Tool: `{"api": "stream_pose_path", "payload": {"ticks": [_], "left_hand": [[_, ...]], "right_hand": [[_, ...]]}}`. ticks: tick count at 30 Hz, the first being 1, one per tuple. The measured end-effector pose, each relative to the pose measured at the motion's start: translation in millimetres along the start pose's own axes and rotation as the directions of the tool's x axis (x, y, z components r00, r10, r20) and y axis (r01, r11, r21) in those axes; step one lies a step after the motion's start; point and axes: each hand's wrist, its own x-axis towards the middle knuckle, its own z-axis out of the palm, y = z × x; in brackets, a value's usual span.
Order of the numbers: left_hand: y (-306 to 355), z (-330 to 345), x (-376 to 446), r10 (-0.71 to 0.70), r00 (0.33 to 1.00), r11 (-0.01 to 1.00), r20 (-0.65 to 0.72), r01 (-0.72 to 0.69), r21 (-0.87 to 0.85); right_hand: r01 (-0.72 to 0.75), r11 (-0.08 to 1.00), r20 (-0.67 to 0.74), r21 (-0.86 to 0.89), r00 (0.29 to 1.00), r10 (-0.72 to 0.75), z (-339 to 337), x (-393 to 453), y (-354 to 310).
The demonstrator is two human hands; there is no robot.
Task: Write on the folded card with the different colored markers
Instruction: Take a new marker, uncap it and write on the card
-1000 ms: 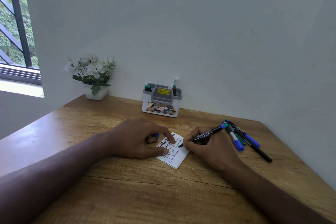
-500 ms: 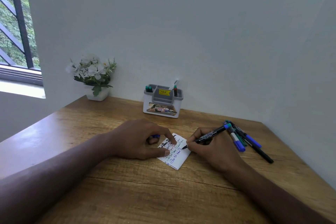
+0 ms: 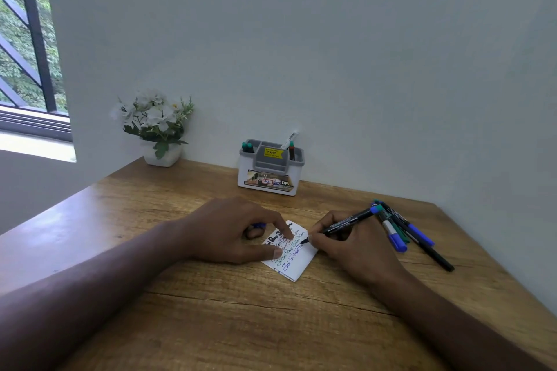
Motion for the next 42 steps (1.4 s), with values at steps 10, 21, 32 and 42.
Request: {"api": "stream_pose_path", "payload": {"ticks": [10, 21, 32, 42], "left_hand": [[3.3, -1.6, -0.4, -0.050, 0.999, 0.999, 0.001, 0.050, -0.010], [2.2, -5.5, 0.8, -0.078, 0.993, 0.991, 0.085, 0.086, -0.098], [3.4, -6.1, 2.4, -0.091, 0.990, 0.993, 0.107, 0.099, -0.063], [5.6, -6.0, 4.1, -0.083, 0.993, 0.995, 0.088, 0.087, -0.053]], "right_hand": [[-0.024, 1.000, 0.003, 0.003, 1.000, 0.024, -0.9, 1.0, -0.1], [-0.031, 1.000, -0.006, 0.000, 0.999, 0.031, -1.2, 0.3, -1.2], [-0.046, 0.999, -0.030, 0.000, 0.999, 0.046, -0.5, -0.5, -2.2], [-0.052, 0.999, -0.028, 0.003, 0.998, 0.052, -1.9, 2.0, 0.5]]}}
